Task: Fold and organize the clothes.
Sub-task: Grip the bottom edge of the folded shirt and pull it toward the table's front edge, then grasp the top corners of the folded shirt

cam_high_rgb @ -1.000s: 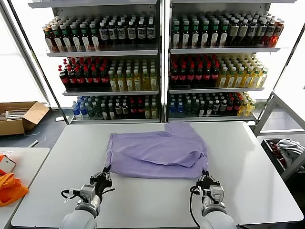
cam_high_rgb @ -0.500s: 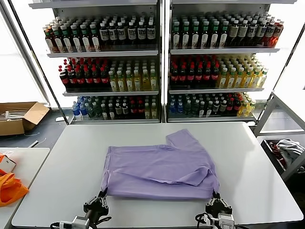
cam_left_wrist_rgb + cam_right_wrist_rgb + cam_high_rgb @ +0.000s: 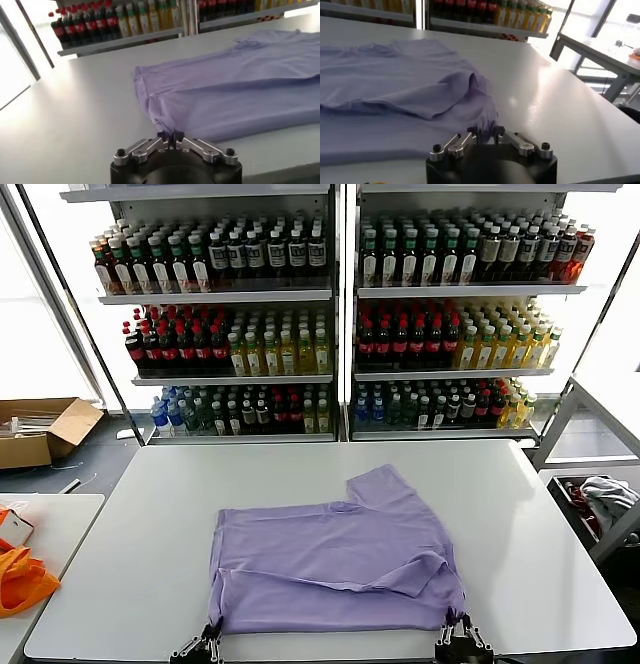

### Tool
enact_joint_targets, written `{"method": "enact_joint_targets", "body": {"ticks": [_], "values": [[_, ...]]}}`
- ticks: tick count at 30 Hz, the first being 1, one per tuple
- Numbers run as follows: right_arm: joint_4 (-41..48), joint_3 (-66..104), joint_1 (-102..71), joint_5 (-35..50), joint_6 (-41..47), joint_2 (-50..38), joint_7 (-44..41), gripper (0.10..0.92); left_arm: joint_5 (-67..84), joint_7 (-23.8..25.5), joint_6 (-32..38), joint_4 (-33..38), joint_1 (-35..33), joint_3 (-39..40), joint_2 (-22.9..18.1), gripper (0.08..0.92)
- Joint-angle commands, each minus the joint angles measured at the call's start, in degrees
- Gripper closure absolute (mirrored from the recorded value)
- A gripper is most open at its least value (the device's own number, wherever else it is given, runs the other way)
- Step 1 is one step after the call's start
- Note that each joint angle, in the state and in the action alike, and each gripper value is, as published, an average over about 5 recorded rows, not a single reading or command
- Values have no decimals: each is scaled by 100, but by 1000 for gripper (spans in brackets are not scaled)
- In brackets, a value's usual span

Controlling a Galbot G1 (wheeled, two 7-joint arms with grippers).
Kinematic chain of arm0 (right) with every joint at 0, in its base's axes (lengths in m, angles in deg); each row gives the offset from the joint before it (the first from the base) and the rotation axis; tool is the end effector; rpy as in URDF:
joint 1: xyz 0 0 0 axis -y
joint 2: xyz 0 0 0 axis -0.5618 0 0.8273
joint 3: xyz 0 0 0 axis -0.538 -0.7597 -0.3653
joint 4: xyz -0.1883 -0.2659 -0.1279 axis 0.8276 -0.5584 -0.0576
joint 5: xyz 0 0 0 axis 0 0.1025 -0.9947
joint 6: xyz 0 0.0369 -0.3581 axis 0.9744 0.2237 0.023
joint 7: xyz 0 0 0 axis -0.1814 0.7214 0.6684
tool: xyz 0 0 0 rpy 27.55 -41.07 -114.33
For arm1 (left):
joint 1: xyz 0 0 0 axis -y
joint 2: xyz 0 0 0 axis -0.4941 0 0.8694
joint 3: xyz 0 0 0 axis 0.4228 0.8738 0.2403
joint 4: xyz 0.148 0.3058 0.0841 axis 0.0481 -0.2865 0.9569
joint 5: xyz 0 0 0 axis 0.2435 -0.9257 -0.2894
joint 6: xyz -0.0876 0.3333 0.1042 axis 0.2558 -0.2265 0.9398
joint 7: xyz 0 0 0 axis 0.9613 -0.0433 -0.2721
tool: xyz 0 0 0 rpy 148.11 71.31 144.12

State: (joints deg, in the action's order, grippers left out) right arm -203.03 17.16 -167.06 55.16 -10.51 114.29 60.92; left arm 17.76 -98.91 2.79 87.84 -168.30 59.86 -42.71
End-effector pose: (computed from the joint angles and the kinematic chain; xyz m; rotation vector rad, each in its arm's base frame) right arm 0.1062 0.0292 -0.2815 -0.2919 -2.5858 0.2212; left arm 0.0866 0.0133 -0.3046 -0.1057 -2.6044 -0.2232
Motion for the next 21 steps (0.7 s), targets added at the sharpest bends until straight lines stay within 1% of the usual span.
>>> {"method": "enact_joint_targets", "body": {"ticks": [1, 6, 13, 16, 21], "values": [[-141, 55, -156, -178, -32, -20, -46, 585, -87, -47, 116, 283, -341, 23, -60, 780], [-2, 225, 183, -255, 43, -8, -242, 438, -158, -77, 145, 435, -138, 43, -125, 642], [498, 513, 890, -246, 294, 5, -564, 247, -27, -49, -74, 283, 573, -39, -131, 434], [678, 629, 1210, -163, 449, 3, -626, 210, 82, -32, -215, 204, 930, -57, -121, 347], [1024, 637, 1924, 28, 723, -38, -634, 203, 204, 33, -419, 50, 1407, -26, -49, 219]]}}
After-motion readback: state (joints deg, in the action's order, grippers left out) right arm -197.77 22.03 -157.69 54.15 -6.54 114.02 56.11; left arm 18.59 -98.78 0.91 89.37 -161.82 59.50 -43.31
